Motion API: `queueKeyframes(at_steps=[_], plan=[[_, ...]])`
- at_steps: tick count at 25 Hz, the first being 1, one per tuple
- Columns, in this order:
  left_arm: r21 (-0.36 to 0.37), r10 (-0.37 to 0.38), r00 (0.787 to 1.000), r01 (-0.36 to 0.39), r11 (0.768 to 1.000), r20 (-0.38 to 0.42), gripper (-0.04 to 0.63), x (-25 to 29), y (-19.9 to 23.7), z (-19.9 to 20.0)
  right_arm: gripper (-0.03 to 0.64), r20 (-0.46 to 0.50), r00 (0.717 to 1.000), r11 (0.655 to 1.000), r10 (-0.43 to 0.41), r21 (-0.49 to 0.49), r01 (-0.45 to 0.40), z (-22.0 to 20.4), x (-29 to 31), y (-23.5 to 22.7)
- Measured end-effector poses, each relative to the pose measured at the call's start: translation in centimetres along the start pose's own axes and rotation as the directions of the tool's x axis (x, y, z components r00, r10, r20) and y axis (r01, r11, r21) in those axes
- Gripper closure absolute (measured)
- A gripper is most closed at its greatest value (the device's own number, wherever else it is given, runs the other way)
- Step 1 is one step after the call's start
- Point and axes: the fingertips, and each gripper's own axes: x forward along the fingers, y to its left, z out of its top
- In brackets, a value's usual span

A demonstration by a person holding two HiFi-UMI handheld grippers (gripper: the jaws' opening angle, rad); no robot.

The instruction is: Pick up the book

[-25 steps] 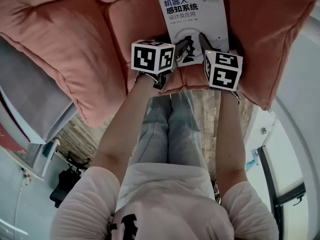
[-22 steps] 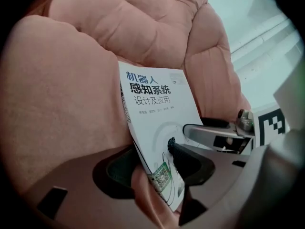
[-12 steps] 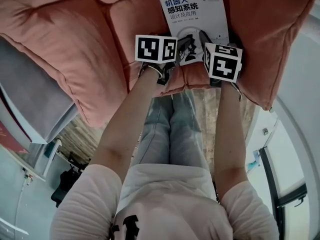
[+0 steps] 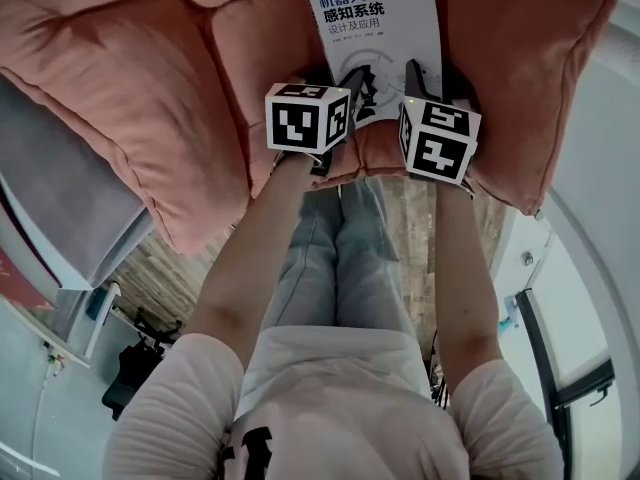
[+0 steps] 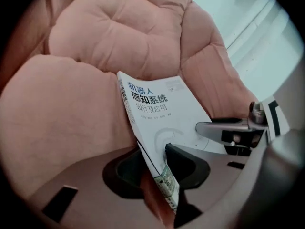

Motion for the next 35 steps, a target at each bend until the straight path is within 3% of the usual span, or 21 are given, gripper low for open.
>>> queueKeyframes(at_steps=[3, 6, 10, 16, 24, 29, 35], plan=[[0.001, 0.033, 0.996, -0.033, 0.999, 0.081, 0.488, -1.7, 0.3, 1.6, 0.469, -0.007, 1.0, 0.999, 0.029, -0.032, -0.029, -0.2, -0.5, 1.0], [-0.003, 0.07, 0.989, -0.071, 0.997, 0.127, 0.52, -2.9, 0.9, 2.9, 0.512, -0.045, 0.991, 0.992, 0.127, 0.009, -0.127, -0.6, -0.7, 2.3], [-0.049, 0.052, 0.994, -0.048, 0.998, 0.098, 0.529, -2.7, 1.9, 3.0, 0.511, -0.035, 0.983, 0.982, 0.181, 0.052, -0.179, -1.2, 0.2, 2.8], [-0.047, 0.048, 0.996, -0.045, 0.998, 0.073, 0.517, -1.6, 1.9, 2.6, 0.492, -0.079, 0.975, 0.969, 0.209, 0.154, -0.195, -2.0, 2.0, 1.5], [-0.082, 0.049, 0.996, -0.042, 0.996, 0.078, 0.514, -0.9, 2.3, 2.5, 0.481, -0.085, 0.979, 0.971, 0.186, 0.168, -0.17, -2.1, 2.7, 1.1], [-0.05, 0.109, 0.981, -0.102, 0.994, 0.164, 0.528, -2.2, 1.6, 3.0, 0.524, 0.009, 0.992, 0.988, 0.127, 0.082, -0.128, -1.2, 0.7, 1.8], [-0.081, 0.136, 0.956, -0.118, 0.99, 0.259, 0.546, -4.8, 1.2, 4.1, 0.551, 0.102, 0.987, 0.981, 0.128, 0.131, -0.141, 0.2, -1.4, 3.4]])
